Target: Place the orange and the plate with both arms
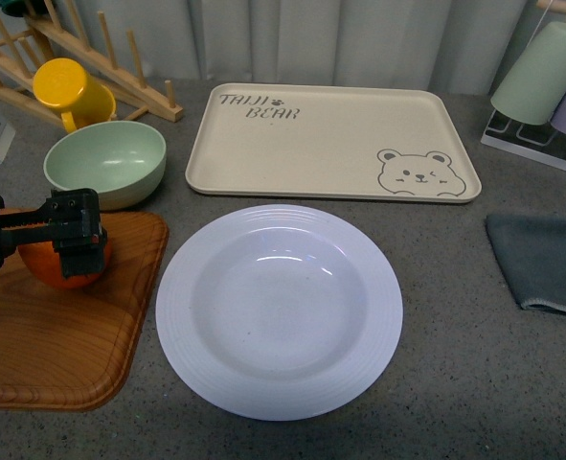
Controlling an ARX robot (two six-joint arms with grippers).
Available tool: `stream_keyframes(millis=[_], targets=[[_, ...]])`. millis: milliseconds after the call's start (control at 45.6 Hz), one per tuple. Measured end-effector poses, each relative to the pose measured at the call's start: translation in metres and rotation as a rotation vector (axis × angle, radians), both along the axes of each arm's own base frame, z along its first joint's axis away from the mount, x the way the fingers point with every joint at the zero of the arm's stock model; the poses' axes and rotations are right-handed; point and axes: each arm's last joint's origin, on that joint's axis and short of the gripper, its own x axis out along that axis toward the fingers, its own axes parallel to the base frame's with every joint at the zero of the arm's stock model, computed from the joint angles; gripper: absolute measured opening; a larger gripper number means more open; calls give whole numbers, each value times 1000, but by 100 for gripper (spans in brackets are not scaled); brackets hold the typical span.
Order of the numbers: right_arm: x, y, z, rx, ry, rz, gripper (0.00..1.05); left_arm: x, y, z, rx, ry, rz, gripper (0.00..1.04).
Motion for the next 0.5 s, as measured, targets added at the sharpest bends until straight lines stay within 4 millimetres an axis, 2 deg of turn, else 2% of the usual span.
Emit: stream_keyframes(millis=[88, 175, 263, 395, 504], targets=[[0, 0, 0, 0, 0, 0, 95, 2, 2, -5, 4, 14, 5, 96], [0, 0, 0, 0, 0, 0, 95, 3, 2, -6, 1, 16, 6, 77], [0, 0, 0, 0, 0, 0, 95, 4, 2, -5, 1, 15, 6, 68], [0, 0, 0, 0, 0, 0, 95, 3, -3, -3, -3, 19, -3, 65], [0, 0, 0, 0, 0, 0, 95, -1, -27, 13, -30, -16, -41, 64]])
